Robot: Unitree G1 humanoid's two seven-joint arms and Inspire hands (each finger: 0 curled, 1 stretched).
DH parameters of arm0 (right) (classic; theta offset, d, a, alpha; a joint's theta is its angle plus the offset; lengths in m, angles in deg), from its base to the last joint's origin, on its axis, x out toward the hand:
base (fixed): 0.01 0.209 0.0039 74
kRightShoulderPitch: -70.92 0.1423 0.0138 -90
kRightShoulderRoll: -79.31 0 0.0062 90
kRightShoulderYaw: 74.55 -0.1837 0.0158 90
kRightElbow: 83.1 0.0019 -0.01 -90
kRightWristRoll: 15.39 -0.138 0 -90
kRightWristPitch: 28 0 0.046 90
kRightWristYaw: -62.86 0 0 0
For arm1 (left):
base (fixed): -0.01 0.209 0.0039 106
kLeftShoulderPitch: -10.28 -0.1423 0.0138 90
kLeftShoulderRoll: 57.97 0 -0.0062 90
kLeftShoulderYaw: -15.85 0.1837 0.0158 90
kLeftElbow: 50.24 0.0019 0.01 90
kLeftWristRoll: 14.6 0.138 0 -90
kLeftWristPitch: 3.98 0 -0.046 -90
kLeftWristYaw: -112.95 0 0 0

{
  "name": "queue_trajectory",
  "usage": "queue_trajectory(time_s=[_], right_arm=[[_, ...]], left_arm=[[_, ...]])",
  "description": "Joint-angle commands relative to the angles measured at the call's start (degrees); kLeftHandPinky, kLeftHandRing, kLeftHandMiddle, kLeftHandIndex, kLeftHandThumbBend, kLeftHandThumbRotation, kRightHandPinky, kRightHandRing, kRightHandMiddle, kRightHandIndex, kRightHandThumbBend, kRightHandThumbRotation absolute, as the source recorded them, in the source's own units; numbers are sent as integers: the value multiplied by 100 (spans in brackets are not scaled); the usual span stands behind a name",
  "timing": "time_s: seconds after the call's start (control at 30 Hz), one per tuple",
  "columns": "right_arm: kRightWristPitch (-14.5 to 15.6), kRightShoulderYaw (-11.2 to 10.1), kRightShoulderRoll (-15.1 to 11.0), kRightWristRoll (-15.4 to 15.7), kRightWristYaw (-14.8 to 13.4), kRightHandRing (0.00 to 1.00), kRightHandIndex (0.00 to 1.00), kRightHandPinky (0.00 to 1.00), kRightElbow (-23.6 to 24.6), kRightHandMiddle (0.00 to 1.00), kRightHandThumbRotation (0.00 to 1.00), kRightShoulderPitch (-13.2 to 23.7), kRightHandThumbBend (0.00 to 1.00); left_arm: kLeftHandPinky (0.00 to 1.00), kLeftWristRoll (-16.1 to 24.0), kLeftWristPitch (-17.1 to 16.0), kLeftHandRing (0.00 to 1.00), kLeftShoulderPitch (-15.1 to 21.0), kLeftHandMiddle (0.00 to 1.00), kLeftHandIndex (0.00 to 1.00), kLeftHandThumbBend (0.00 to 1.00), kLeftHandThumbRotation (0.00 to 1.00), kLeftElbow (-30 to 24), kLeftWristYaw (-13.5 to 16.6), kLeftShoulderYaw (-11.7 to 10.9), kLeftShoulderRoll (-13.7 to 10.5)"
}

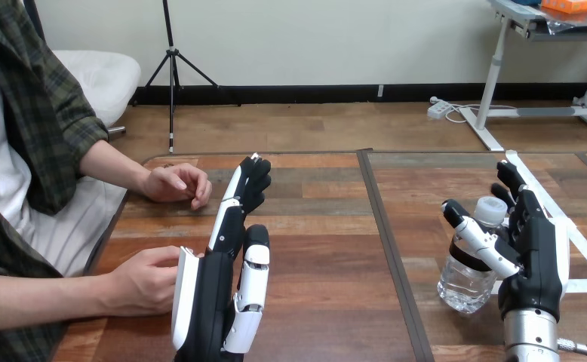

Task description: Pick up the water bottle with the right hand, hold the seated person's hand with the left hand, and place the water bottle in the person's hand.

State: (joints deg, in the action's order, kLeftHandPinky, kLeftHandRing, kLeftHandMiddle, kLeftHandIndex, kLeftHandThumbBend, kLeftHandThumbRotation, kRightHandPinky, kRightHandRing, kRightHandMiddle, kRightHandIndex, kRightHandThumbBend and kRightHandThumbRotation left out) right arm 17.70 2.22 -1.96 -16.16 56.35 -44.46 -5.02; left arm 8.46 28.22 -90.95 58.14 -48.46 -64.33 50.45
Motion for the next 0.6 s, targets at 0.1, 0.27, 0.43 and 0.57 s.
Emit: queue_trajectory(time_s=[0.1,0.27,0.43,0.57], right_arm=[[18,63,-215,177,-78,91,87,57,84,92,33,226,100],[72,126,-286,409,-206,92,87,56,119,93,33,193,100],[107,196,-353,630,-338,92,87,55,144,93,34,164,100],[168,258,-403,731,-371,94,88,54,168,94,34,147,100]], left_arm=[[86,36,-27,89,189,91,93,6,100,-114,35,-36,51],[86,105,-26,89,182,90,93,6,100,-117,74,-45,61],[86,172,-18,89,188,90,93,6,100,-117,122,-58,67],[86,173,-44,88,201,90,93,5,100,-88,142,-47,56]])
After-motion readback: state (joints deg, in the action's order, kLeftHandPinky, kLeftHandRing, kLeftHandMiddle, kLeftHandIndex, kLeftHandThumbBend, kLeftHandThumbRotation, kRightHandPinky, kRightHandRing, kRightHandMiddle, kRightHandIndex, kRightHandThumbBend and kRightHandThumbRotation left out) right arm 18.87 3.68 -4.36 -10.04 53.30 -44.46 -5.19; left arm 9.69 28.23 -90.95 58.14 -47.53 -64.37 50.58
